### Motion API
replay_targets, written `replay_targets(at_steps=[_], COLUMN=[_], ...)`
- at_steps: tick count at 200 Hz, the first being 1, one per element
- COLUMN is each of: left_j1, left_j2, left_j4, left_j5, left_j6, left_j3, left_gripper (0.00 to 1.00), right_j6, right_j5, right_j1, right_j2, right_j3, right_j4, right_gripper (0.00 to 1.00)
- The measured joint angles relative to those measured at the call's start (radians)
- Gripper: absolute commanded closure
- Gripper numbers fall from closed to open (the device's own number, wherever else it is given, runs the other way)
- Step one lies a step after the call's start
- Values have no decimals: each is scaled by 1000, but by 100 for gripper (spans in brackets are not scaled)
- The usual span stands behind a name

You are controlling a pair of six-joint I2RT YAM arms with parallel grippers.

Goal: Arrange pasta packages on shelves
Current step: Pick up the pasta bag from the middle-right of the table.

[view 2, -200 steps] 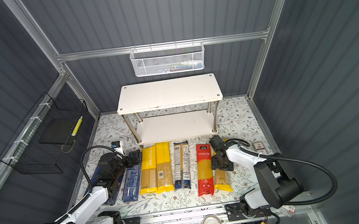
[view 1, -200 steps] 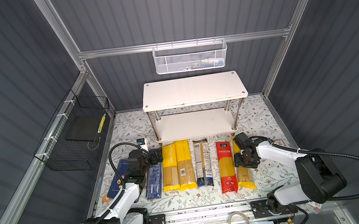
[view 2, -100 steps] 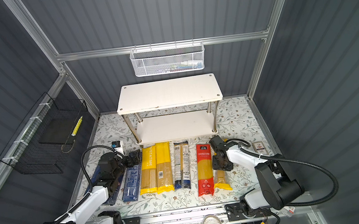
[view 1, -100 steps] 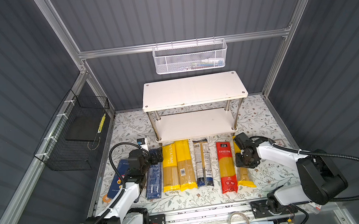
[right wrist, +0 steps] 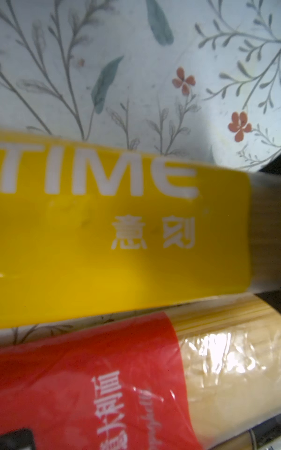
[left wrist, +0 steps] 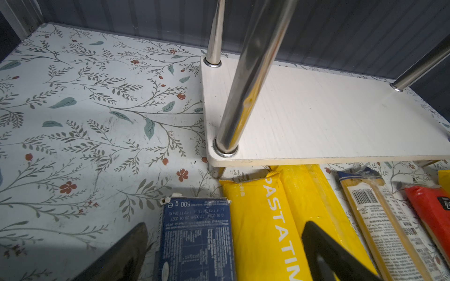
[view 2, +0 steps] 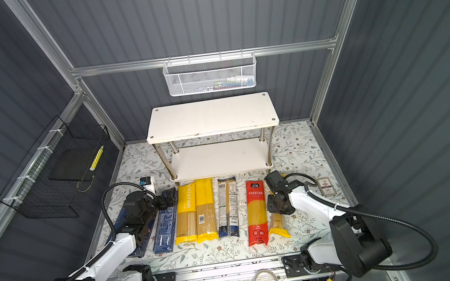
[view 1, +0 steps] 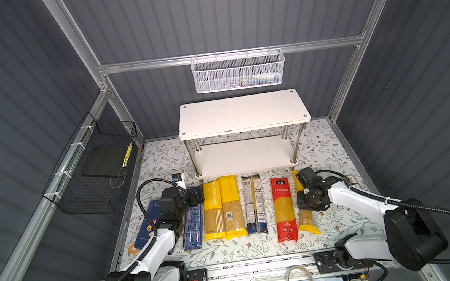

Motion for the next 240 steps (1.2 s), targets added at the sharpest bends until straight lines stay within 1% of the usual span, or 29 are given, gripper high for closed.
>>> replay_targets(at_steps=[23, 85, 141, 182, 218, 240], left_j1=[0, -5, -6, -7, -11, -13], left_j2=[6, 26, 43, 88, 103, 108], left_j4=[0, -1, -10, -23, -30, -35], left_j5=[0, 5, 10, 12, 11, 11], left_j6=[0, 1, 6, 8, 8, 10], left_j3=[6, 18, 28, 58, 77, 79], left_gripper=[1, 1, 1, 1, 1, 0], right_j6=[-1, -10, -50, -79, -121, -135], right_j5=[-1, -2, -25, -111, -209, -265], right_j1=[0, 0, 0, 0, 0, 2], right_j2=[-13, -20, -96, -166, -170, -206], right_j3=[-7, -8, -40, -36, 26, 29], right_j4=[0, 1, 11, 10, -19, -14], right_gripper=[66, 69, 71, 71, 70, 69])
